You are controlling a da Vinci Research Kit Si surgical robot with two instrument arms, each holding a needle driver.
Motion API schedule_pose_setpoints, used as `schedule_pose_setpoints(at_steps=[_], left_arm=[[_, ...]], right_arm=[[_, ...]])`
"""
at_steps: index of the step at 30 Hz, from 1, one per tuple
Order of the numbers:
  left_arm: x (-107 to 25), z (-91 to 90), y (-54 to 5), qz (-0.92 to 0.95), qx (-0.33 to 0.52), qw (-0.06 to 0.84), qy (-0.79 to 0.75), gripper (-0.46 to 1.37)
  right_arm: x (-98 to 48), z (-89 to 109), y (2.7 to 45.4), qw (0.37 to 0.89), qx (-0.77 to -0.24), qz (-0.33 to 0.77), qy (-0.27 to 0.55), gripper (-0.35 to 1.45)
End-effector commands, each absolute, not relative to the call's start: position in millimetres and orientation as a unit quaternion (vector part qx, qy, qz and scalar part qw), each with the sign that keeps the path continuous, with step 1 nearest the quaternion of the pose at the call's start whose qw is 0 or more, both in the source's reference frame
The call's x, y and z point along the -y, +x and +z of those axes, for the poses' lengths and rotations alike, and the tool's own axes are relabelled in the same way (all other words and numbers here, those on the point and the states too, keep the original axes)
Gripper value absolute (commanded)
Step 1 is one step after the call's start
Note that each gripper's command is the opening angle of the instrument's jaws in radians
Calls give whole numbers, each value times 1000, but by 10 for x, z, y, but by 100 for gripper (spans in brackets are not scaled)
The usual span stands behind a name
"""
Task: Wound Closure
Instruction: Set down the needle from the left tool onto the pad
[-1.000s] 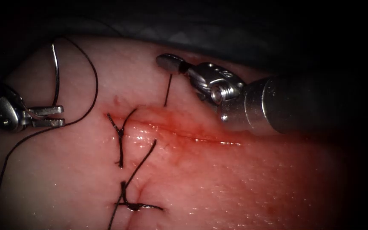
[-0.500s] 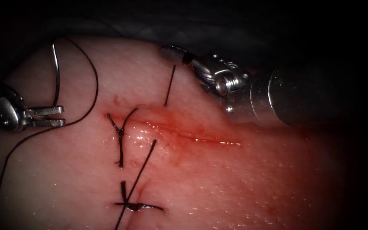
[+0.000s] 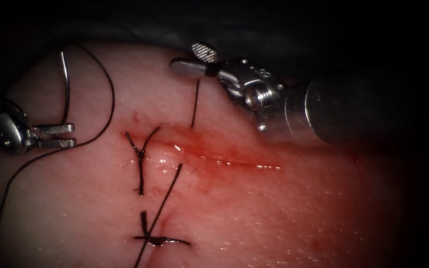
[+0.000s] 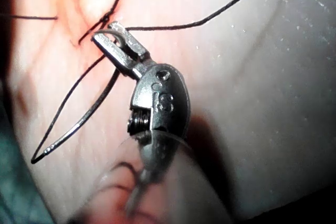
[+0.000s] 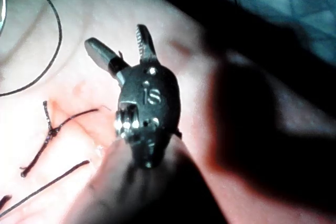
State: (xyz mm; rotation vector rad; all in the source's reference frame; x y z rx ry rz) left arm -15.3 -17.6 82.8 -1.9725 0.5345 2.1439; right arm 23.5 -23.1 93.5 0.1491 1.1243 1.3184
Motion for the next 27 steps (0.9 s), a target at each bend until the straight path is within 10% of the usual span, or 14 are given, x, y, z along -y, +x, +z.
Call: schedule_pose_setpoints(at_steps=[1, 27], left_arm=[[176, 828, -153, 721, -177, 87, -664, -35], [176, 828, -154, 721, -175, 89, -665, -35]], right_arm=[[231, 934, 233, 649, -496, 574, 64, 135], [275, 908, 223, 682, -486, 544, 57, 133]])
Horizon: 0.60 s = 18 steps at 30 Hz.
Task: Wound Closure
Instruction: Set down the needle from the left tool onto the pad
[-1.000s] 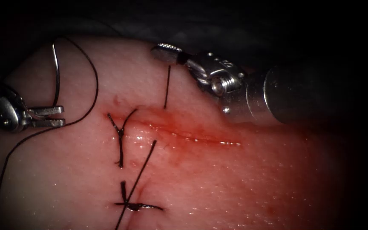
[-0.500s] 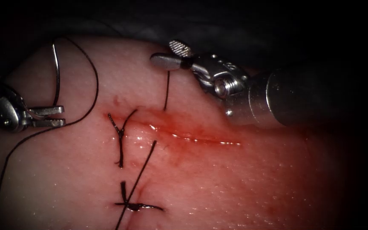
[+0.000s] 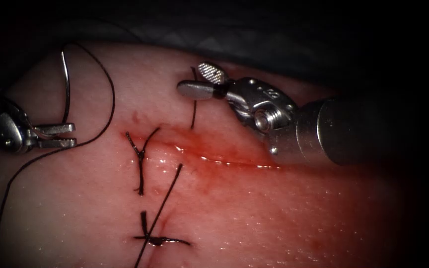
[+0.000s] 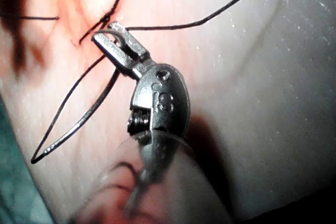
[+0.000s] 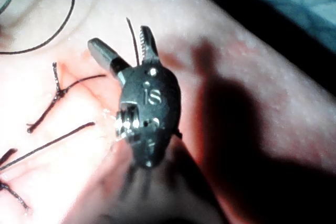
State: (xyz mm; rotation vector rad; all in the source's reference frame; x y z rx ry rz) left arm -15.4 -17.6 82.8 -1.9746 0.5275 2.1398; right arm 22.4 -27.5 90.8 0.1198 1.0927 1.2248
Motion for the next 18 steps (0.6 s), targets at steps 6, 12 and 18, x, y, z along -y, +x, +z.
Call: schedule_pose_setpoints(at_steps=[6, 12, 18], left_arm=[[176, 829, -155, 720, -175, 88, -665, -35], [174, 831, -157, 719, -166, 99, -668, -16], [169, 836, -162, 718, -143, 164, -662, 91]], right_arm=[[302, 884, 224, 694, -484, 529, 71, 123], [303, 880, 221, 695, -483, 527, 70, 123], [304, 881, 221, 695, -484, 527, 70, 123]])
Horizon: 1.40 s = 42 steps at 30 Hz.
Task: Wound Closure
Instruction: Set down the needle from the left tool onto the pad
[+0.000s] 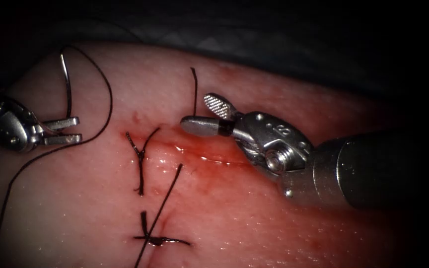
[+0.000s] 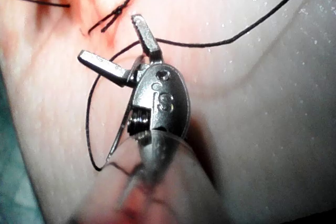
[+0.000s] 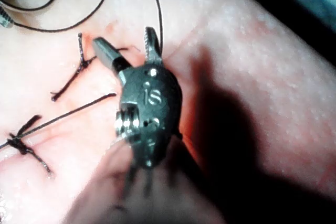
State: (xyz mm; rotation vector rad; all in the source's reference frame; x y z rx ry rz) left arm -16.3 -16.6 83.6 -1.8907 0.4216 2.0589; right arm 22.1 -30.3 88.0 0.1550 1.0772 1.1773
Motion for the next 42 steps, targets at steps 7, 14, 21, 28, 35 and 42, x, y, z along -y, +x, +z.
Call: schedule_pose_setpoints(at_steps=[7, 14, 21, 28, 35, 42], left_arm=[[164, 836, -157, 711, -122, 216, -659, 103], [166, 814, -124, 767, -49, 194, -610, 109], [161, 785, -68, 802, -4, 172, -573, 110], [166, 771, -31, 839, 8, 126, -530, 111], [171, 764, 0, 891, -5, 64, -450, 123], [121, 721, 9, 912, -105, 68, -390, 134]], right_arm=[[305, 880, 220, 695, -484, 526, 71, 122], [307, 880, 220, 697, -484, 524, 70, 120], [307, 879, 220, 697, -485, 524, 70, 119], [308, 880, 220, 697, -485, 522, 71, 117], [310, 879, 220, 698, -486, 521, 72, 115], [313, 881, 223, 698, -487, 519, 75, 111]])
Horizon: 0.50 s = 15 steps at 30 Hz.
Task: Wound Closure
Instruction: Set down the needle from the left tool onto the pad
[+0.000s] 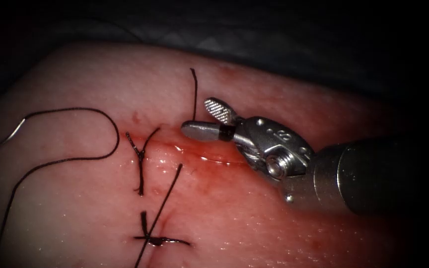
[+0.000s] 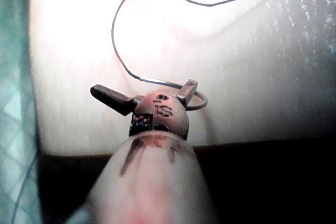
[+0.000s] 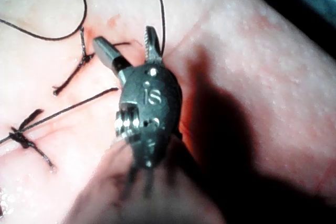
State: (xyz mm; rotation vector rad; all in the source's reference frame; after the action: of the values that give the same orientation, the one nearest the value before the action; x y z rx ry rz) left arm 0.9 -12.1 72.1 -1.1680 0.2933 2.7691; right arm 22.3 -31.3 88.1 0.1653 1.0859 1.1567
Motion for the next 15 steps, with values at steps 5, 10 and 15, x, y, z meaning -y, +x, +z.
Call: schedule_pose_setpoints(at_steps=[5, 10, 15], left_arm=[[106, 671, 1, 879, -165, 111, -433, 116], [111, 633, -15, 862, -160, 116, -468, 114], [127, 615, -34, 850, -139, 120, -494, 106]], right_arm=[[314, 882, 225, 698, -488, 518, 76, 111], [314, 882, 225, 699, -488, 517, 76, 110], [314, 882, 225, 699, -489, 517, 77, 110]])
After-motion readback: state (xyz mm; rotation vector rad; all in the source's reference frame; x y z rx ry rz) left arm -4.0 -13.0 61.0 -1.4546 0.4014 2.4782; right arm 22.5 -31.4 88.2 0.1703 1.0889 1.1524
